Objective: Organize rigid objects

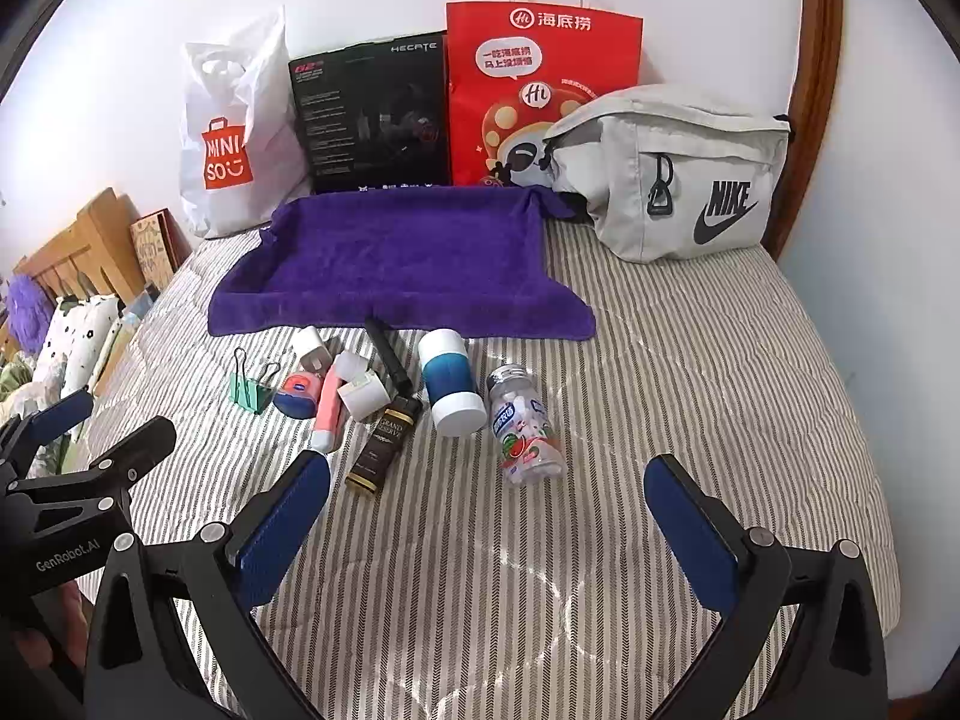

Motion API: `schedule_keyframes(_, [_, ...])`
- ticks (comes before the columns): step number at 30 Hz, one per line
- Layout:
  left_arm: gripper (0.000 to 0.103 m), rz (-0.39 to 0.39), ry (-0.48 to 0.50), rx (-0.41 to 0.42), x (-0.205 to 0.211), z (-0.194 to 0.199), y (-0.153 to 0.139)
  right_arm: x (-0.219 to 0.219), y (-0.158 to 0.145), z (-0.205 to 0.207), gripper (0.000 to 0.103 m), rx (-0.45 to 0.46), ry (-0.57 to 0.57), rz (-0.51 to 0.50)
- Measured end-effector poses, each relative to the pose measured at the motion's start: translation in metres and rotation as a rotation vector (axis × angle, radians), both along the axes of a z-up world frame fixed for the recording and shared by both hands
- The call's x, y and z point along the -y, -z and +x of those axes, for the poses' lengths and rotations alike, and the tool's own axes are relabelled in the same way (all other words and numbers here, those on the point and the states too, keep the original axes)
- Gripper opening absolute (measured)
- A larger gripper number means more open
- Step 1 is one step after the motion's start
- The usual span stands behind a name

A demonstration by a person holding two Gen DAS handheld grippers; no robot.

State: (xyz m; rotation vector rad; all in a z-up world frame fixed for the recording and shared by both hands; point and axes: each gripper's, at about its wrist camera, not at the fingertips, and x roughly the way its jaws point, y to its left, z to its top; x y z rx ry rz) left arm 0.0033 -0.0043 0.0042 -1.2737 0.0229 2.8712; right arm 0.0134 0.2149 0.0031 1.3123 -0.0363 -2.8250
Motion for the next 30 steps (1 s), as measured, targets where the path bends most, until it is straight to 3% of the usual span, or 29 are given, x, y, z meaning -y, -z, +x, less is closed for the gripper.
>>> schedule_keyframes(30, [0.103,-0.006,0.012,-0.011,-0.0063,0.0061,-0.0024,0.0025,0.0016,0.002,0.103,0.006,-0.007,0.006])
